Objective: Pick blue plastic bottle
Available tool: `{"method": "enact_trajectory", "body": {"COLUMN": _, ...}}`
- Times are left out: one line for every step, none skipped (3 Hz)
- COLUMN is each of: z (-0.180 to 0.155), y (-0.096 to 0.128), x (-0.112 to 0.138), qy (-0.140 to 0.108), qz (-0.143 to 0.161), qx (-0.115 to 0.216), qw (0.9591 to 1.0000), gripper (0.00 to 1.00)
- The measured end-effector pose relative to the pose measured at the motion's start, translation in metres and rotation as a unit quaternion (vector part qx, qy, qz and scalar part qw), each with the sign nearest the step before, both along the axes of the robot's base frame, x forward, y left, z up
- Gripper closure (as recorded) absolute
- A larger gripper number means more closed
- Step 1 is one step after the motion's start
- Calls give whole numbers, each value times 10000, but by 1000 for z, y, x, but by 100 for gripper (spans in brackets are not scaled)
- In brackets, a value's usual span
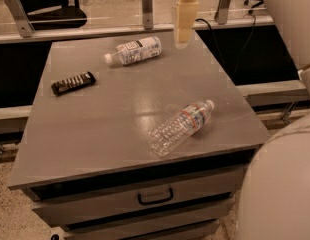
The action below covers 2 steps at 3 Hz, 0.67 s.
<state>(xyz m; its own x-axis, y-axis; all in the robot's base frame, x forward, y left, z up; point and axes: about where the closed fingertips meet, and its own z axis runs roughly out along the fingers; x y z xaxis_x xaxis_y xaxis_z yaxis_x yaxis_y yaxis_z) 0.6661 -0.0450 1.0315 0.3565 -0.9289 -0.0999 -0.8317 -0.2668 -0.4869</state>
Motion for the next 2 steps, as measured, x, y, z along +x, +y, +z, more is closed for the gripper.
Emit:
{"method": "enact_trajectory", "body": {"z": -14, "y": 13, "x": 17, "qy": 39, "qz": 171, "qx": 83, "qw": 9998, "gripper": 0}}
{"method": "enact_trajectory", "body": {"z": -39, "y": 27, "x": 48, "qy": 119, "qz": 226, "qx": 226, "qw": 9994, "gripper": 0}}
